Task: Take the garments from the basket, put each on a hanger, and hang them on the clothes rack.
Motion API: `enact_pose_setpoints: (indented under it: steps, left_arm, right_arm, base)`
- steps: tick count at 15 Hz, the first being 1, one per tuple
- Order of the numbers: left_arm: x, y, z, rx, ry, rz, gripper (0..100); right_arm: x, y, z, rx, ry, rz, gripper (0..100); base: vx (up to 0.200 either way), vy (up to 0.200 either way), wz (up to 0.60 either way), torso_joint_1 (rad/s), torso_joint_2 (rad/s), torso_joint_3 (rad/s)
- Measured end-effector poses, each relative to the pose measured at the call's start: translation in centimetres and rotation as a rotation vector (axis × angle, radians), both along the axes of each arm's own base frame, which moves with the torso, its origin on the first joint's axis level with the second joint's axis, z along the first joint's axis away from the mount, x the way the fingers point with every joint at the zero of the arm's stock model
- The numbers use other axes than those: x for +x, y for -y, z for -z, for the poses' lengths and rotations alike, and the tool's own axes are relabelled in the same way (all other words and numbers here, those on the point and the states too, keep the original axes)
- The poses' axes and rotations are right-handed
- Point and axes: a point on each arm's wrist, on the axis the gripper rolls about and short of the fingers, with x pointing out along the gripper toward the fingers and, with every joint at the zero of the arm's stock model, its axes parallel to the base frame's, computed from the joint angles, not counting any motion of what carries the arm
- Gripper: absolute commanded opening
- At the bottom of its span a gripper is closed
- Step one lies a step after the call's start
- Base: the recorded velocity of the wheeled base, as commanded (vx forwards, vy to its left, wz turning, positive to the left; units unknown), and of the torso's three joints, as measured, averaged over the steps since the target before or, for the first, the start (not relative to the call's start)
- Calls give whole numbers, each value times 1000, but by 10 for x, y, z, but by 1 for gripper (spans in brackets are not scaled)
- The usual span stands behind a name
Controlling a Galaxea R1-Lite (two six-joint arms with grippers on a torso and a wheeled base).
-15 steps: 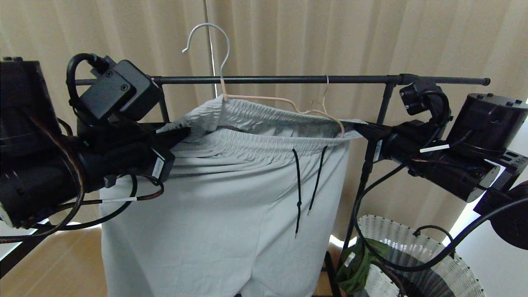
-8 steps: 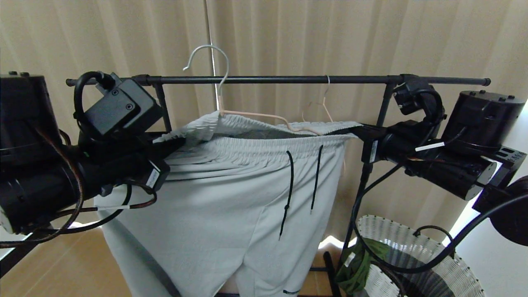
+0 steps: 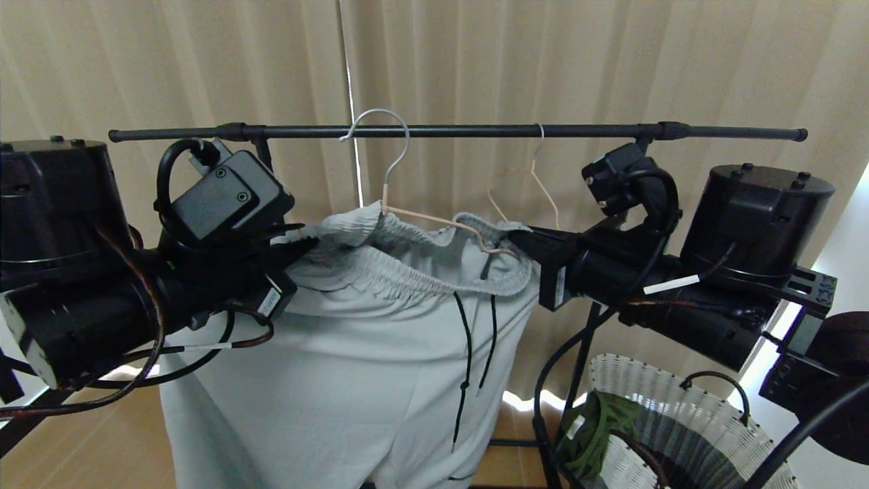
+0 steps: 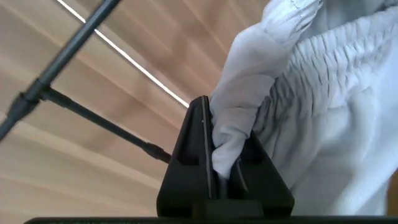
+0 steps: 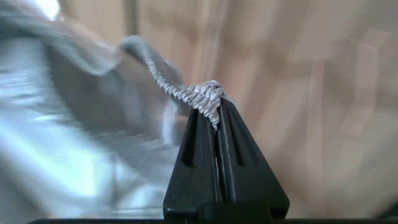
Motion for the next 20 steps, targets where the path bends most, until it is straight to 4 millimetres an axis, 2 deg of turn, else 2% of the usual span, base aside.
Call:
enact_pose_setpoints:
  steps: [3,9,13,14,20]
  left_arm:
    - [2,-1,4,7,-13,-25,0]
    - [9,-15,9,35,-16,-255,0]
    - [12,-13,7,-30,-29,-286,0]
    - [12,-12,6,-53,-33,-288,0]
    - [13,-6,0,-109,-31,-268,0]
  right_arm:
    - [-4,-2,2,-7,-5,-8,0]
    - [-4,18,0,-5,1,40,0]
    - [-13,25,5,-16,-14,40,0]
    - [-14,25,6,-19,-17,38,100]
    - [-20,26,2,-102,62,20,100]
  base:
    - [0,0,0,0,0,0]
    - [0,0,0,0,0,0]
    - [0,0,0,0,0,0]
    - [0,0,0,0,0,0]
    - [0,0,0,0,0,0]
